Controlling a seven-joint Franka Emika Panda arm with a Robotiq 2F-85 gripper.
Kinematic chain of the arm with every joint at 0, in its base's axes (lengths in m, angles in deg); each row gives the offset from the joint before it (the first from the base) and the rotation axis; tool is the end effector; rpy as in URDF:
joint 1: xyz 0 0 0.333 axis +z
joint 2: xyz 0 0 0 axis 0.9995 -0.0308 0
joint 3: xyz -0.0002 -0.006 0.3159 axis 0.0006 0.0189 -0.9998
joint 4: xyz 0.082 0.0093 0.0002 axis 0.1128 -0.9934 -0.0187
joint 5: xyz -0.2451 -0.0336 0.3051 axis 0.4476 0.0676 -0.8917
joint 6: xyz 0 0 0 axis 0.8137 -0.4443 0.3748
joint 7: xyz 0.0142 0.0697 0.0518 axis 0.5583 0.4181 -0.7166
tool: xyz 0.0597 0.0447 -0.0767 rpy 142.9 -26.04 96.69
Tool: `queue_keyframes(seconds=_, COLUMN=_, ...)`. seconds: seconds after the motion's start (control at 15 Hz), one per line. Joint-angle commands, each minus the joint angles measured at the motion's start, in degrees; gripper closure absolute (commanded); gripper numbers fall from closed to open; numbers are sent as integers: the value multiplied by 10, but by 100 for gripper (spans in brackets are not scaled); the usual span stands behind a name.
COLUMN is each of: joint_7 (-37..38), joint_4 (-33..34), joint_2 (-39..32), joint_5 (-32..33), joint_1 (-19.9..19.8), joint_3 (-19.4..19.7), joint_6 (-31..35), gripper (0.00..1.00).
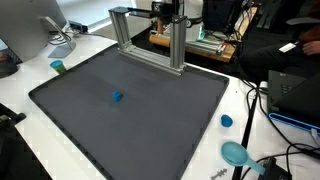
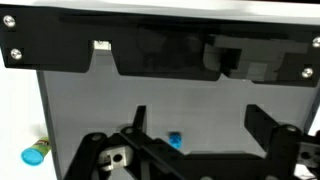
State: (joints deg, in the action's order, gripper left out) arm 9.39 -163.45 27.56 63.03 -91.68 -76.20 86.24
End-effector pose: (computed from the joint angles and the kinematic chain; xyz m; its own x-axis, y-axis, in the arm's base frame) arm 0.3968 -0.0721 0.5038 0.9990 0.0403 0.0216 0.0395 -0.9985 0.0366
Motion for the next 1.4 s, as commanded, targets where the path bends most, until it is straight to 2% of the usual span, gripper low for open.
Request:
queue_keyframes(seconds=0.0, joint_7=44, joint_4=-31, joint_2=22, joint_5=-6, joint_1=7, joint_3=-24, joint_6=50, gripper=0)
queue_keyframes(seconds=0.4, joint_7=112, joint_4=-113, joint_2=99, joint_5=-20, joint_1=16, joint_3=-51, joint_6=76, gripper=0)
queue_keyframes(seconds=0.67, joint_7=110, joint_4=-176, joint_2=155, joint_5=-70, joint_1=26, joint_3=-32, joint_6=122, gripper=0)
queue_keyframes(seconds=0.73, joint_7=111, joint_4=-131, joint_2=106, joint_5=-46, joint_1=15, joint_3=-46, joint_6=92, gripper=0)
queue_keyframes(seconds=0.93, joint_7=111, joint_4=-160, joint_2=135, joint_5=-59, joint_1=15, joint_3=-43, joint_6=109, gripper=0)
queue_keyframes(seconds=1.33, joint_7=136, joint_4=-160, joint_2=140, joint_5=-59, joint_1=12, joint_3=-58, joint_6=94, gripper=0)
